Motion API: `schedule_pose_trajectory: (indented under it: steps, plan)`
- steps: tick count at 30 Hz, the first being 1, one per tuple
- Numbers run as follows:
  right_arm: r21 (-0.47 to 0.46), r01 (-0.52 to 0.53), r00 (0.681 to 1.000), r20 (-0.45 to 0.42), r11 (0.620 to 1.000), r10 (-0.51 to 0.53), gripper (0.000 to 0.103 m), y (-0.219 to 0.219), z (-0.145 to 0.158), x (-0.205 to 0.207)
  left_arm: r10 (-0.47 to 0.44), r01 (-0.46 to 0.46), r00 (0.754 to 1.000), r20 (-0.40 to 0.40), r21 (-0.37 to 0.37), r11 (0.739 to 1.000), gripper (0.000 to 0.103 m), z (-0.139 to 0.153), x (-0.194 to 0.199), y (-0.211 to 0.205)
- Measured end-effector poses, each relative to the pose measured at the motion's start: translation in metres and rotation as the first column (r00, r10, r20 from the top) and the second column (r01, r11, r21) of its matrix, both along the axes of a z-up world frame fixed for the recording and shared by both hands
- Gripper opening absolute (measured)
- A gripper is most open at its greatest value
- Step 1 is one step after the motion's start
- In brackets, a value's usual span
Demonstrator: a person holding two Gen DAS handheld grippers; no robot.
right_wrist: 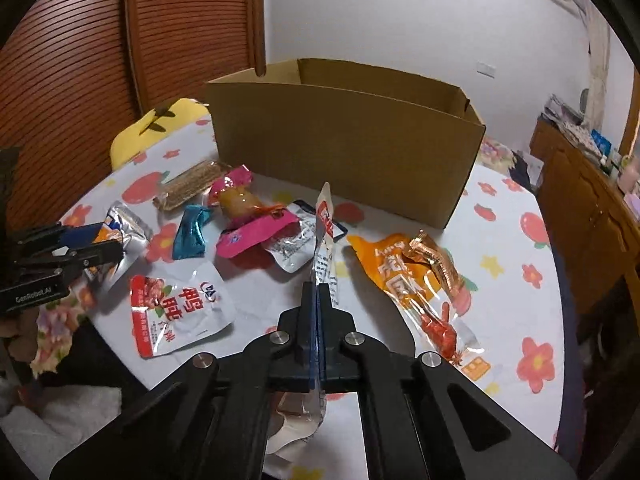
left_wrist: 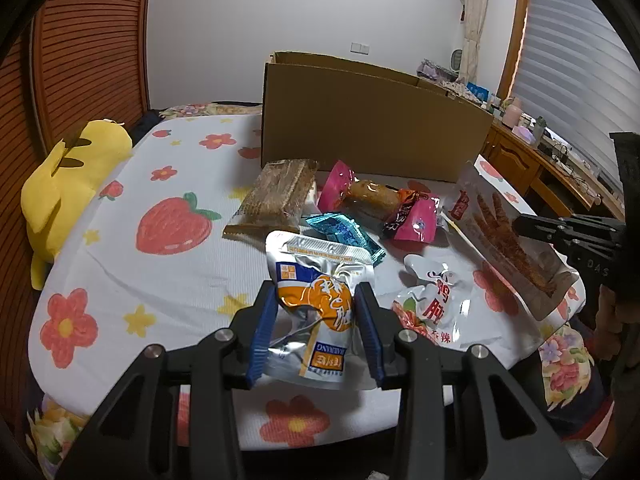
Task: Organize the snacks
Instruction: 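Drop the silver-orange pouch into the box with left tool while right tool carries white packet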
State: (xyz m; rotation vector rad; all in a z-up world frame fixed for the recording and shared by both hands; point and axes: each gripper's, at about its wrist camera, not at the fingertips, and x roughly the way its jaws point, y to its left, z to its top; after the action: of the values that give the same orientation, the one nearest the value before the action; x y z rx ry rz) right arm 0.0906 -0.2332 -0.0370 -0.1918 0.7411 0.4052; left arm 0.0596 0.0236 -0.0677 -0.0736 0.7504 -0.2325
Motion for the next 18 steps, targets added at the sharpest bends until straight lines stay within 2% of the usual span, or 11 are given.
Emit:
schedule_pose_trajectory:
  steps: [9, 18]
  plan:
    - [0.029, -0.008, 0.999, 0.047, 1.000, 0.006, 0.000, -0.006, 0.025, -0.006, -0.019, 0.020, 0.998, 0.058, -0.021, 1.000, 0.038, 0.027, 0.002, 0.000]
    - [0.020, -0.017, 0.987, 0.163, 1.000, 0.013, 0.000, -0.013, 0.085, 0.003, -0.058, 0.057, 0.980, 0.193, 0.009, 0.998, 0.038, 0.093, 0.036, -0.011]
